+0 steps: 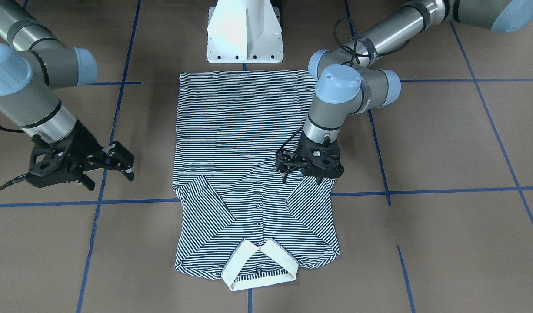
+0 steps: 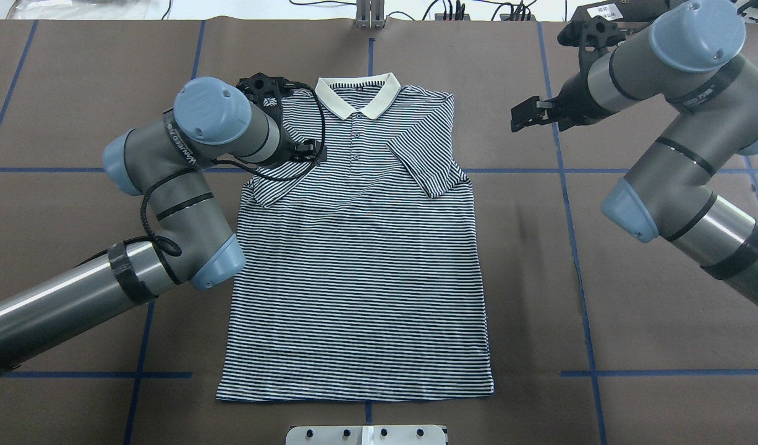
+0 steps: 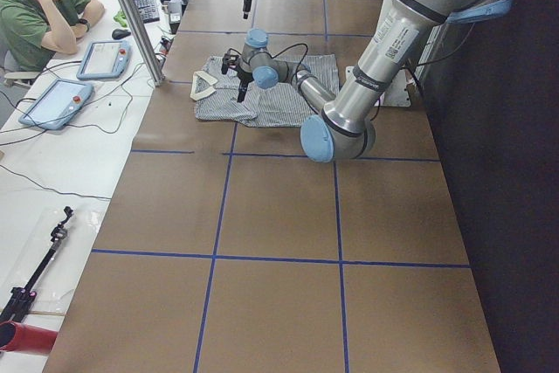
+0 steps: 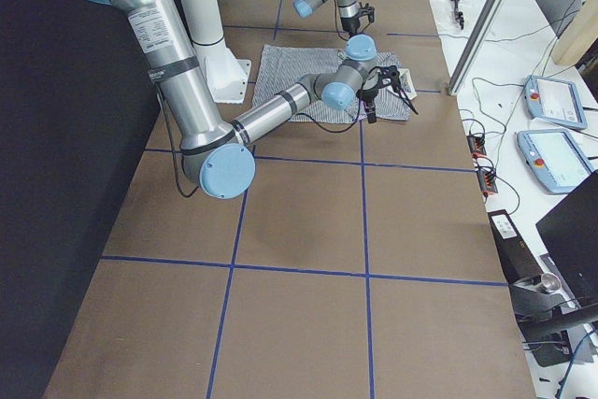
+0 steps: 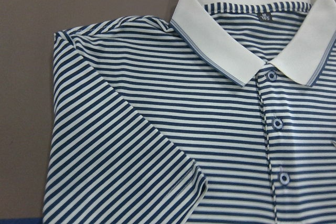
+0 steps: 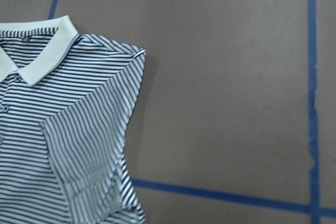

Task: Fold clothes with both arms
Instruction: 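Move both grippers to the hem corners nearest the robot and grasp them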

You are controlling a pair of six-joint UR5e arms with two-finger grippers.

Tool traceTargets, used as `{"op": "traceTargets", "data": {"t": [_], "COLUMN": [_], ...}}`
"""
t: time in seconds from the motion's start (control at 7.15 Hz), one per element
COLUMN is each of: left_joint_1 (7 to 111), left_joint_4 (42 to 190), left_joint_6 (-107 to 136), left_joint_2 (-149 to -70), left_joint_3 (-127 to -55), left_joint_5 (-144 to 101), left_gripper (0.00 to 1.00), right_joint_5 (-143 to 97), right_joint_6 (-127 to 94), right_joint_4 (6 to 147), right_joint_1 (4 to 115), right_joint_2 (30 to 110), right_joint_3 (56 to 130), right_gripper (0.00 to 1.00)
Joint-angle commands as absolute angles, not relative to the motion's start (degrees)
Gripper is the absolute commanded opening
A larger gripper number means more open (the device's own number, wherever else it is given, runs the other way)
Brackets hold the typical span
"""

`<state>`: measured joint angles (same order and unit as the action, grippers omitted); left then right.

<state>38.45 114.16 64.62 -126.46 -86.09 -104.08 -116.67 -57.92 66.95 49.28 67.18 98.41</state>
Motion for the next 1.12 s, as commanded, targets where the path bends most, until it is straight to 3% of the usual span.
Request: {"op": "traceTargets", "data": {"t": [0.0,0.28,0.7,0.84,0.98], "left_joint_1": [37.4,32.3,20.0,15.4,11.6], "left_joint_4": [114.2,114.3,114.3,114.3,114.3], "left_joint_6": [64.7,67.5,80.9,85.8,90.0], "left_joint_2": [-119.6,-110.4,-100.5,-97.8,-96.3], "left_joint_3": [-96.3,-106.8,-116.7,-117.8,-117.7], "left_joint_5": [-104.7,-104.4,-99.4,-96.2,-93.6], "left_gripper": [1.00,1.00,1.00,0.96,0.82], "right_joint_5": [-103.5,-89.8,-75.5,-75.2,-74.9], "right_joint_6": [-75.3,-89.3,-100.4,-100.5,-100.5], "right_joint_4": [67.5,78.2,81.3,81.2,81.2], "right_joint_1": [34.6,19.4,5.3,4.8,4.6], "right_joint_2": [72.7,76.0,77.5,77.9,77.9], "right_joint_3": [109.4,119.7,121.4,121.4,121.4], "right_gripper": [1.00,0.97,0.99,0.99,1.00]}}
